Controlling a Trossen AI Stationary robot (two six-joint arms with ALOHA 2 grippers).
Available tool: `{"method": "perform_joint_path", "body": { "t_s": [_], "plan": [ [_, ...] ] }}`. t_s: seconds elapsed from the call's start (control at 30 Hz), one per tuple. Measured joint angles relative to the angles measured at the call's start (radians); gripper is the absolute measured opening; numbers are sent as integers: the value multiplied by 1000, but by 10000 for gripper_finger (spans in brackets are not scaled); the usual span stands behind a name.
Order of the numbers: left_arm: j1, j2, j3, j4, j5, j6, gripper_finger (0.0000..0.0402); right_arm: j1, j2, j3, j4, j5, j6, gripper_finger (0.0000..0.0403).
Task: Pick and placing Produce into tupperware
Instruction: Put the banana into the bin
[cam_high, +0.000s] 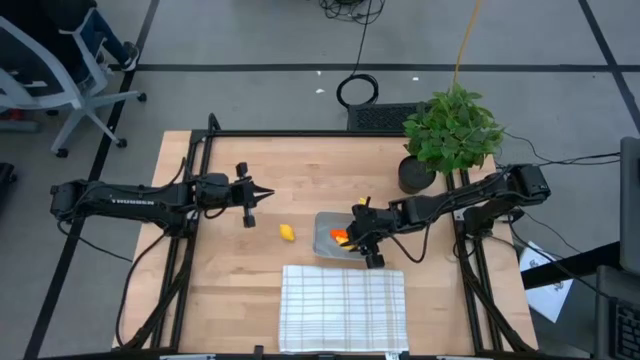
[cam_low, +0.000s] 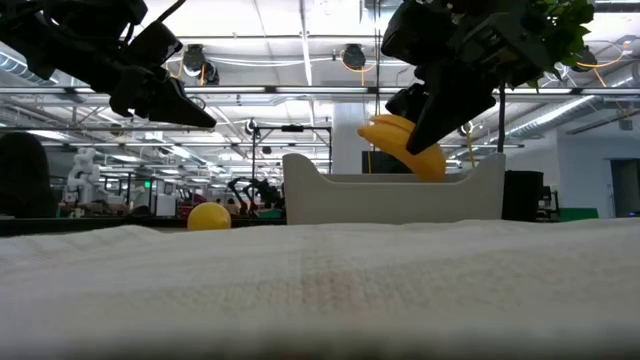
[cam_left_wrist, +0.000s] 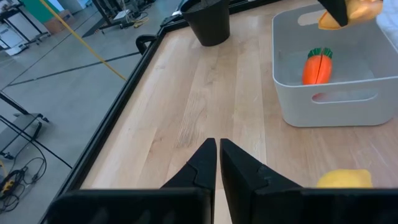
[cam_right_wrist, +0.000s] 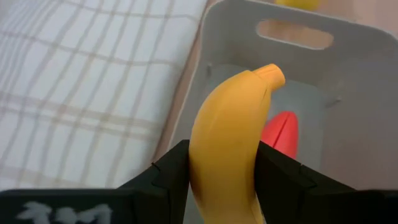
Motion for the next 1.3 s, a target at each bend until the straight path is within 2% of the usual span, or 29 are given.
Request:
{"method": "perform_joint_path", "body": {
  "t_s": [0.47, 0.77, 0.9, 1.3],
  "plan": [
    [0, 0, 0, -1, 0, -2, 26, 0, 87, 0, 23, -26, 42, 141],
    [0, 0, 0, -1, 0, -5, 26, 1, 90, 0, 21, -32, 67, 141],
    [0, 0, 0, 0, 0, -5, 26, 0, 97, 0, 21, -78, 97, 141],
    [0, 0, 0, 0, 1, -10, 26, 0, 109, 0, 18, -79, 84, 141]
  ]
}}
